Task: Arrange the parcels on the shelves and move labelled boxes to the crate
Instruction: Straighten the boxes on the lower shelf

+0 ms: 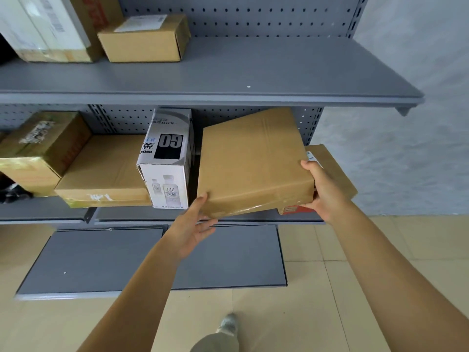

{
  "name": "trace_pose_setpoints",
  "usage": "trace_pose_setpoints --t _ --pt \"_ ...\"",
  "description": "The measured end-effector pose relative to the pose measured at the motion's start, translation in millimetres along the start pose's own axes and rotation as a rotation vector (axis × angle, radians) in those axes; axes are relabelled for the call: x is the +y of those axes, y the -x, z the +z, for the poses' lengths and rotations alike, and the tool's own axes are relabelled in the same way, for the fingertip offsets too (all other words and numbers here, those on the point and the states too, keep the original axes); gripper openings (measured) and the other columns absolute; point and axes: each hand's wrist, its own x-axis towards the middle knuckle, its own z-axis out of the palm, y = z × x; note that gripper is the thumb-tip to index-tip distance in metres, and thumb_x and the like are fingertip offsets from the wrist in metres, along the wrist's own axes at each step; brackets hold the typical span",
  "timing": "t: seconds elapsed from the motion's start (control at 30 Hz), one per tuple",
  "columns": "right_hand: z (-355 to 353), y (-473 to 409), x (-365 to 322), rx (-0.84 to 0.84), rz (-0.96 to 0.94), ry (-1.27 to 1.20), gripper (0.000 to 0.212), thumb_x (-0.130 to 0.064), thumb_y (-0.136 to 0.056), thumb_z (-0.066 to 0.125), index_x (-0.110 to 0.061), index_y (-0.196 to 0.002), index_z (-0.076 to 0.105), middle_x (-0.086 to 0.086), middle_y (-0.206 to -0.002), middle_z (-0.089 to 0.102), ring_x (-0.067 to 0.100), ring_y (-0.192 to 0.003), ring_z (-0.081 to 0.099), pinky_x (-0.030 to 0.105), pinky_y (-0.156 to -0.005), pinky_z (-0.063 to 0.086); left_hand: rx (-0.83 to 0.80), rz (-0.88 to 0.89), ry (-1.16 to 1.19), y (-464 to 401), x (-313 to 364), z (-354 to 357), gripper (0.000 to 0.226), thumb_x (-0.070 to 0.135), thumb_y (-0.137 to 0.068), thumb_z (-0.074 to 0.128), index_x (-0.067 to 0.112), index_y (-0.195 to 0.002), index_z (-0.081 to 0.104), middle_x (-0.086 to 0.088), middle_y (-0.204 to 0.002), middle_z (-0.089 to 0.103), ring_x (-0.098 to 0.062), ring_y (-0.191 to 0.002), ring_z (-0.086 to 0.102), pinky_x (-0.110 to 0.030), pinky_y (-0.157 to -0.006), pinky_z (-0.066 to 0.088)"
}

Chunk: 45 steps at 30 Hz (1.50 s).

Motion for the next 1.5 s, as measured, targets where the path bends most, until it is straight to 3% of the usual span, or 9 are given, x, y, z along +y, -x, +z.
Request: trace_pose_setpoints --t 0.2,0.3,0.43,0.57,0.7,0.87,1.07,1.23,1.5 --pt "-1.8 25.0 -12.1 0.038 -0.136 0.186 0.046 -0.06 -0.064 0.072 -0.044 -0.106 0.065 -0.007 -0.107 0.07 0.021 -0.103 0.067 0.051 -0.093 0.055 0.141 0.336 -0.687 23.4 35.2 29.5 0.052 0.029 -0.092 0.063 0.027 -0.142 0.048 0.006 -0.129 0.052 -0.011 -0.097 0.056 -0.018 -0.073 0.044" --pt "15.5 44.0 -13.3 0.021 -0.219 0.319 0.052 -0.059 -0.07 0.071 -0.045 -0.118 0.059 -0.01 -0.111 0.066 0.015 -0.103 0.063 0.039 -0.087 0.054 -0.026 0.323 -0.689 42.1 55.2 55.7 0.047 0.043 -0.09 0.063 0.038 -0.136 0.053 0.014 -0.133 0.053 -0.008 -0.103 0.06 -0.03 -0.095 0.05" --pt "42.8 70.5 -10.3 0.061 -0.43 0.619 0.081 -0.053 -0.073 0.072 -0.036 -0.145 0.039 -0.004 -0.124 0.052 0.014 -0.107 0.053 0.029 -0.086 0.046 -0.169 0.213 -0.675 60.0 74.1 80.2 0.063 0.051 -0.09 0.061 0.034 -0.146 0.04 0.004 -0.138 0.048 -0.021 -0.122 0.052 -0.04 -0.09 0.057" --pt "61.1 89.4 2.7 0.014 -0.529 0.837 0.096 -0.056 -0.071 0.074 -0.03 -0.151 0.029 0.005 -0.135 0.043 0.025 -0.125 0.048 0.037 -0.099 0.046 -0.129 0.144 -0.587 67.1 86.8 82.6 0.083 0.066 -0.076 0.069 0.018 -0.139 0.046 -0.002 -0.132 0.051 -0.031 -0.117 0.057 -0.042 -0.081 0.061" --pt "72.5 104.2 17.7 -0.211 -0.609 0.764 0.089 -0.042 -0.081 0.073 -0.032 -0.154 0.023 -0.001 -0.142 0.04 0.015 -0.127 0.046 0.02 -0.091 0.036 0.017 0.194 -0.6 63.7 84.5 64.7 0.107 0.073 -0.048 0.082 0.02 -0.133 0.048 -0.002 -0.122 0.067 -0.024 -0.106 0.067 -0.046 -0.089 0.057" --pt "77.3 112.0 29.3 -0.447 -0.521 0.64 0.06 -0.029 -0.096 0.056 -0.037 -0.15 0.032 -0.016 -0.15 0.04 0.002 -0.135 0.037 0.017 -0.103 0.03 0.177 0.228 -0.663 64.9 66.6 40.6 0.125 0.064 -0.05 0.087 0.039 -0.147 0.012 -0.002 -0.13 0.05 -0.03 -0.117 0.056 -0.049 -0.101 0.048" --pt "73.0 104.6 50.7 -0.645 -0.313 0.45 0.049 -0.021 -0.099 0.055 -0.026 -0.147 0.045 -0.016 -0.149 0.044 -0.002 -0.136 0.04 0.016 -0.11 0.03 0.278 0.23 -0.517 61.6 43.0 10.4 0.118 0.051 -0.048 0.079 0.041 -0.149 0.019 -0.003 -0.136 0.049 -0.031 -0.115 0.056 -0.051 -0.095 0.052" --pt "56.0 72.1 68.1 -0.236 -0.274 0.449 0.052 -0.028 -0.094 0.061 -0.025 -0.144 0.047 -0.009 -0.142 0.05 0.008 -0.132 0.044 0.024 -0.099 0.033 0.103 0.204 -0.271 69.7 33.7 -31.7 0.096 0.042 -0.064 0.081 0.042 -0.146 0.032 -0.003 -0.133 0.056 -0.029 -0.112 0.059 -0.036 -0.062 0.055" --pt "25.5 49.5 75.0 -0.212 -0.012 0.275 0.052 -0.05 -0.089 0.059 -0.033 -0.137 0.048 -0.005 -0.134 0.059 0.02 -0.12 0.056 0.046 -0.104 0.046 -0.17 0.247 -0.081 69.1 15.8 -78.2 0.076 0.041 -0.071 0.076 0.038 -0.142 0.048 -0.008 -0.144 0.054 -0.032 -0.131 0.051 -0.051 -0.092 0.053"
